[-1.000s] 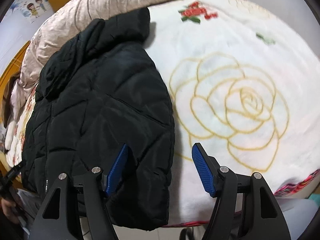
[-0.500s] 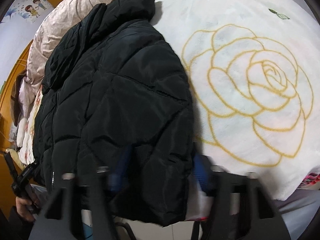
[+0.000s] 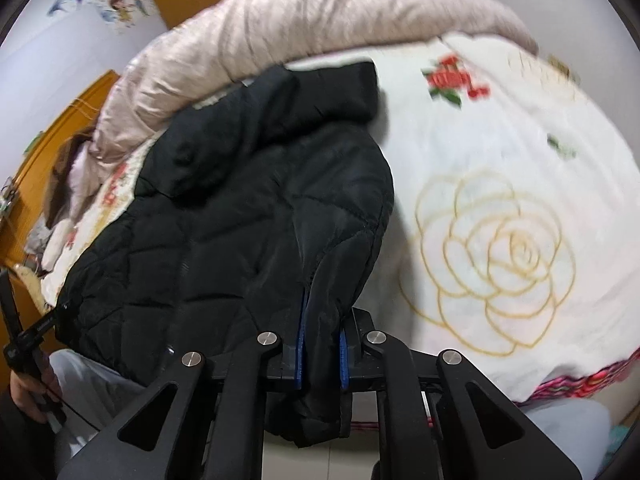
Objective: Fold large clothes
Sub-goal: 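Close both grippers on the jacket side edge, then lift the side edge with both grippers and fold it across the body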
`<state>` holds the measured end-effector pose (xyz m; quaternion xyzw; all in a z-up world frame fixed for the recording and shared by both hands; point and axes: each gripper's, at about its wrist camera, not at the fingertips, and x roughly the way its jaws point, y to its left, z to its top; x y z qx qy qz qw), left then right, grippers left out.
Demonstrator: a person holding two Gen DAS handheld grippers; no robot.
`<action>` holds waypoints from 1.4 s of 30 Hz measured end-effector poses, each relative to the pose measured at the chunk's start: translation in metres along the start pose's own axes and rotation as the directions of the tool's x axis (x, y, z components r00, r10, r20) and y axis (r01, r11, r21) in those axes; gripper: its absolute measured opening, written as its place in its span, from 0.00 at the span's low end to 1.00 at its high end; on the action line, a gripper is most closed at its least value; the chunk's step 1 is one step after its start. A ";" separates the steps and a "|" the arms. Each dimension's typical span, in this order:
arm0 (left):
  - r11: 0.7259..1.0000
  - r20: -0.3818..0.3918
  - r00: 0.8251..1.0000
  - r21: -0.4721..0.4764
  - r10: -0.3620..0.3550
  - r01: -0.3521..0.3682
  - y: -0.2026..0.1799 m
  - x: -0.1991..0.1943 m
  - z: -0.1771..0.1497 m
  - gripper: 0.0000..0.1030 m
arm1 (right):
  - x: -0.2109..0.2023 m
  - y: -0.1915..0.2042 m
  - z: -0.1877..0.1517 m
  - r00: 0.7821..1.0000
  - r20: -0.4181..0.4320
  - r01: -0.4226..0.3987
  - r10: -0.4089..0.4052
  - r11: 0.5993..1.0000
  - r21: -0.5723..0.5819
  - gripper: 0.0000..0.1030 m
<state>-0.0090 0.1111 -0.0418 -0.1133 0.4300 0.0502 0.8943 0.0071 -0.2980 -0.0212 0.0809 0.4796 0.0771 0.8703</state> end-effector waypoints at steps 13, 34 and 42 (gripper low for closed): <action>0.991 0.052 0.995 -0.099 -0.086 0.091 0.018 -0.079 -0.021 0.13 | -0.070 -0.017 -0.033 0.998 0.036 -0.048 0.045 0.994 0.094 0.12; 0.976 0.192 0.975 -0.169 -0.108 0.141 0.021 -0.044 0.102 0.14 | -0.052 -0.007 0.105 0.978 0.187 -0.112 0.088 0.986 0.122 0.12; 0.971 0.131 0.987 -0.208 -0.092 0.118 0.024 0.043 0.174 0.14 | 0.029 -0.019 0.184 0.992 0.114 -0.079 0.059 0.980 0.184 0.12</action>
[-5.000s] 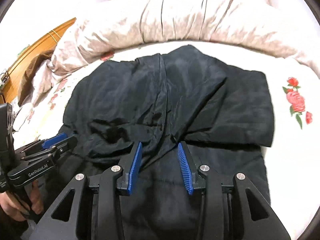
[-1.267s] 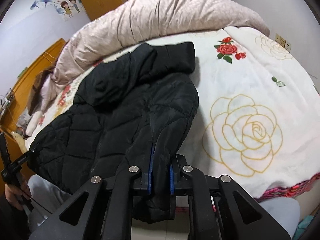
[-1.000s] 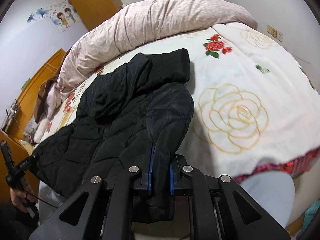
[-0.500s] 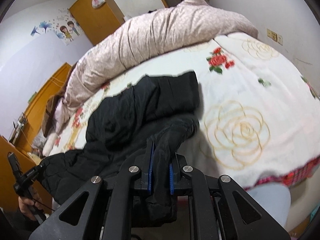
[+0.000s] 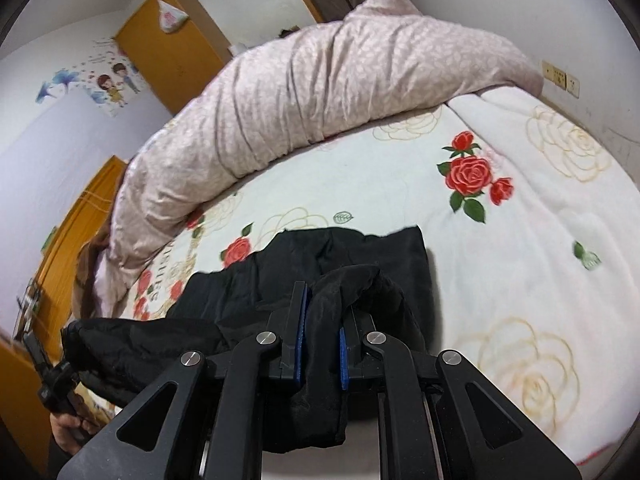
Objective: Fold large clothes
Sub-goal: 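Lift the side edge with both grippers and fold it across the body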
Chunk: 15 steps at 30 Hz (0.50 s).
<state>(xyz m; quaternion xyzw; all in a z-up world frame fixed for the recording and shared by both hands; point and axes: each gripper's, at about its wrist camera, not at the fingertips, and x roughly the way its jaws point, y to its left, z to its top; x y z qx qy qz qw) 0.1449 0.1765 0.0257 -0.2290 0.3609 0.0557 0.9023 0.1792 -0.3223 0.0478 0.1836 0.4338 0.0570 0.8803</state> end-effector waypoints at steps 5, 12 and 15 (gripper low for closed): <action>0.999 -0.069 0.996 0.013 0.054 -0.053 -0.002 0.065 0.015 0.14 | 0.065 -0.007 0.024 0.995 -0.079 0.065 -0.063 0.998 0.015 0.13; 0.996 -0.150 0.985 0.000 0.088 -0.089 0.004 0.128 0.010 0.19 | 0.128 -0.024 0.029 0.979 -0.177 0.108 -0.096 0.993 0.055 0.17; 0.997 -0.171 0.983 -0.021 0.066 -0.071 0.007 0.139 0.011 0.20 | 0.135 -0.027 0.031 0.977 -0.197 0.095 -0.080 0.993 0.070 0.19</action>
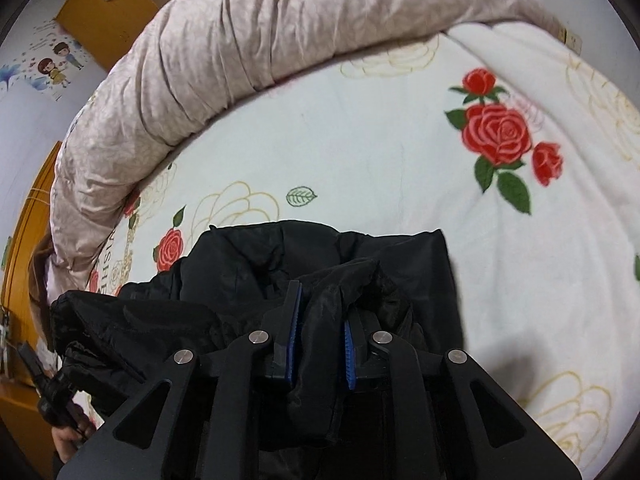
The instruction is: Fold large clothes
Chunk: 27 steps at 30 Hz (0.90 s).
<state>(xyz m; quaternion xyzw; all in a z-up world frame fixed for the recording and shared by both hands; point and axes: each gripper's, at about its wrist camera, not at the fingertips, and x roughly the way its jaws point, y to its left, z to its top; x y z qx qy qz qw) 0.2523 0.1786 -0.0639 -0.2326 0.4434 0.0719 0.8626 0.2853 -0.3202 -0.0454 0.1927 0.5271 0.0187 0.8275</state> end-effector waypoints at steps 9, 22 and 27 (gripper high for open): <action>0.993 0.125 0.985 0.015 -0.119 0.118 0.000 -0.041 0.018 0.78 | -0.045 -0.004 0.016 0.968 0.086 -0.237 0.234 0.971 0.022 0.71; 0.984 -0.078 0.989 0.117 -0.122 0.131 -0.003 0.018 0.027 0.81 | 0.004 -0.004 0.018 0.977 -0.004 -0.210 0.211 0.966 -0.148 0.71; 0.988 -0.017 0.996 0.127 -0.091 0.093 -0.009 0.031 0.034 0.53 | 0.018 -0.001 0.032 0.997 0.004 -0.081 0.083 0.982 -0.169 0.11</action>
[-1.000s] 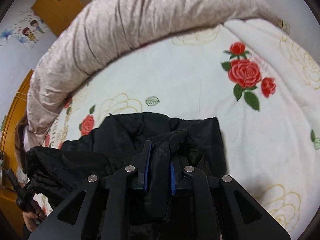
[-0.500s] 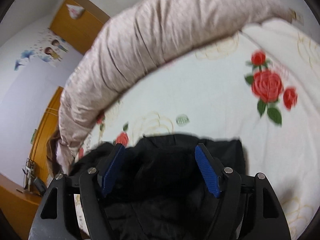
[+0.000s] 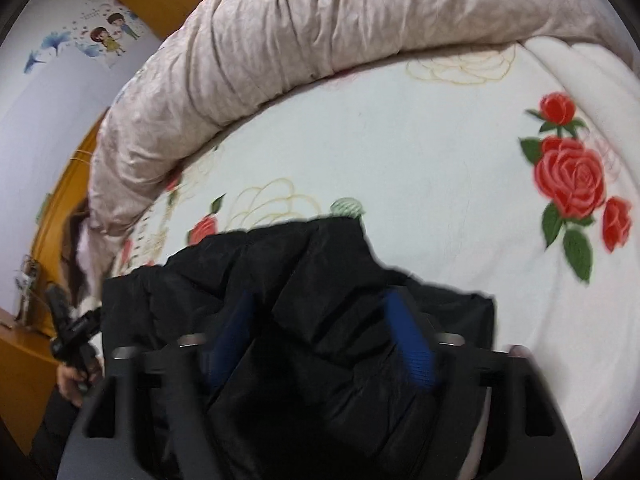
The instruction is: Fold large clothes
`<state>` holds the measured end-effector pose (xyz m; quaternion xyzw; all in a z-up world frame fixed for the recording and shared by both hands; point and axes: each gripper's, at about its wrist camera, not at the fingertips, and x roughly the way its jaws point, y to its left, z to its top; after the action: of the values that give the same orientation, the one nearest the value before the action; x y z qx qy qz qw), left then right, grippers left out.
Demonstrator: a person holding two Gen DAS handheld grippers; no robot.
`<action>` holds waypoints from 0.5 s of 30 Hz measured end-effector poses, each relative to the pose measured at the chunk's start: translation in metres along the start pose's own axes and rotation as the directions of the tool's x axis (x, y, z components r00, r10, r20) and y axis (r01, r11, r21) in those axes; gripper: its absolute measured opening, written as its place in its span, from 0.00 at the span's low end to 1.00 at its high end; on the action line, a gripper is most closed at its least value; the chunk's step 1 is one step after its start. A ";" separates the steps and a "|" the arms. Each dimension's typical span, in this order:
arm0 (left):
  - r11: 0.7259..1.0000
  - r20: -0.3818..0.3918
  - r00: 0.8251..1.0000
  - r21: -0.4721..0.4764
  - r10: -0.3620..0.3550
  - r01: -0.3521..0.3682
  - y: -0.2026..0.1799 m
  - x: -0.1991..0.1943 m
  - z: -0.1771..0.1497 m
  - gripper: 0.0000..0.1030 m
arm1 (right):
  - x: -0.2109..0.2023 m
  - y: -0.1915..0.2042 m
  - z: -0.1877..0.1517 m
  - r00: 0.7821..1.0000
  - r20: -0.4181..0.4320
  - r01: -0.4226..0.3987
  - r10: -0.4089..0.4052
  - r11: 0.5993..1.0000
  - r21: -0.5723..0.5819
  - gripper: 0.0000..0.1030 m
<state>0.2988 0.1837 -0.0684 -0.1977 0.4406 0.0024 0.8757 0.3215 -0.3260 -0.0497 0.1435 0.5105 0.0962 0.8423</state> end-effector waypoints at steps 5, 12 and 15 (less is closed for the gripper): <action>0.994 0.030 0.993 -0.012 0.113 -0.113 0.001 0.031 -0.008 0.45 | 0.032 -0.004 -0.002 0.994 -0.026 0.110 -0.110 0.994 0.005 0.08; 0.985 0.027 0.984 -0.007 0.173 -0.173 0.000 0.040 -0.004 0.51 | 0.036 0.002 -0.002 0.973 -0.005 0.231 -0.232 0.973 -0.023 0.11; 0.985 0.085 0.981 -0.002 0.175 -0.175 -0.002 0.010 0.000 0.54 | -0.001 0.018 -0.002 0.965 0.098 0.249 -0.244 0.967 -0.049 0.20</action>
<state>0.3051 0.1802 -0.0750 -0.1553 0.4187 0.0865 0.8905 0.3187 -0.3093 -0.0440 0.0574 0.4824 -0.0003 0.8740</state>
